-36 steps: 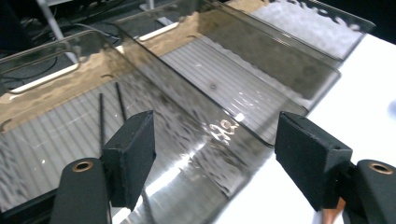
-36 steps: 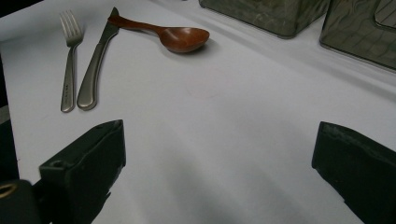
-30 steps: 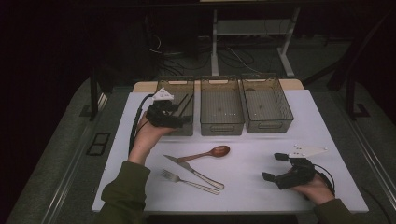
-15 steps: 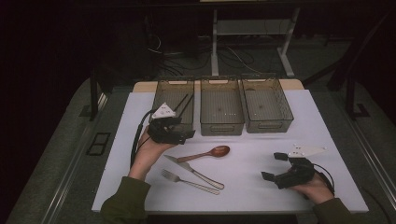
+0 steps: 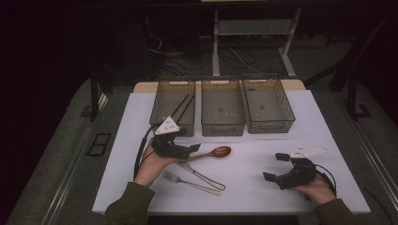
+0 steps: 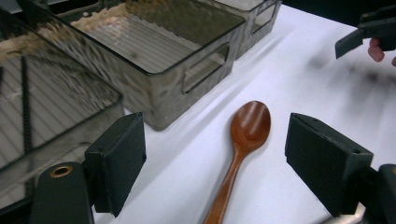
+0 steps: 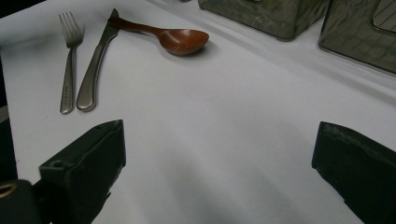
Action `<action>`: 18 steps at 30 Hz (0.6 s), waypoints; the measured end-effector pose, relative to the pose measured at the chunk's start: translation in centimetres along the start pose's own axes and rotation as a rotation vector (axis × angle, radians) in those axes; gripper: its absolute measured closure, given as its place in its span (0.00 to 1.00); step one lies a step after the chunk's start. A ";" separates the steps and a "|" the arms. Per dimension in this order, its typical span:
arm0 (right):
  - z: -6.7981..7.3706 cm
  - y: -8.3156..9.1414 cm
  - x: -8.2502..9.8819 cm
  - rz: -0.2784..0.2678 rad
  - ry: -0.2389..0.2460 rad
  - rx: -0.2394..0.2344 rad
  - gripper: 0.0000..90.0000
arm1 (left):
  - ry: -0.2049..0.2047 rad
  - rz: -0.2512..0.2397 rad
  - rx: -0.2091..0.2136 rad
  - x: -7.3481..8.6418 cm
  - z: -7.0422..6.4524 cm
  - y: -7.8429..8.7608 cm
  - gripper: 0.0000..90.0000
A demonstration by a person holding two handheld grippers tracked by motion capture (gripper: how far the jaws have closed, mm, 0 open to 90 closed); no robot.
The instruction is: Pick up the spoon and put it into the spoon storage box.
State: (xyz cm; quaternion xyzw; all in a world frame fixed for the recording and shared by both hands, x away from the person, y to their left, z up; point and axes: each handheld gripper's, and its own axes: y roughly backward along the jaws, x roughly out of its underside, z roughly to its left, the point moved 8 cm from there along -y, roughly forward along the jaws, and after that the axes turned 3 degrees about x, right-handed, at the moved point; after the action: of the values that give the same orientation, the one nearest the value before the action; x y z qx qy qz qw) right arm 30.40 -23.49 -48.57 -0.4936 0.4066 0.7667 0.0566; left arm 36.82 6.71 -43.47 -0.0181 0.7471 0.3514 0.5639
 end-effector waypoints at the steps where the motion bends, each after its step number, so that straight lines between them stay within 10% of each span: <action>1: 0.0 0.0 0.0 0.000 0.000 0.000 0.02 | -0.001 0.007 0.003 0.1 -0.1 -0.2 0.22; 18: 0.1 -0.1 0.0 0.002 0.004 -0.002 0.02 | -0.022 0.079 0.044 1.1 -1.6 -4.1 0.24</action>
State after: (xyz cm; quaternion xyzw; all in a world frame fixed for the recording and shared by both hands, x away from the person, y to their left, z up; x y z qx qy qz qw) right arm 30.39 -23.41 -48.61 -0.4950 0.4065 0.7661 0.0545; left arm 36.85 3.16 -46.31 0.0277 0.7487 0.3569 0.5580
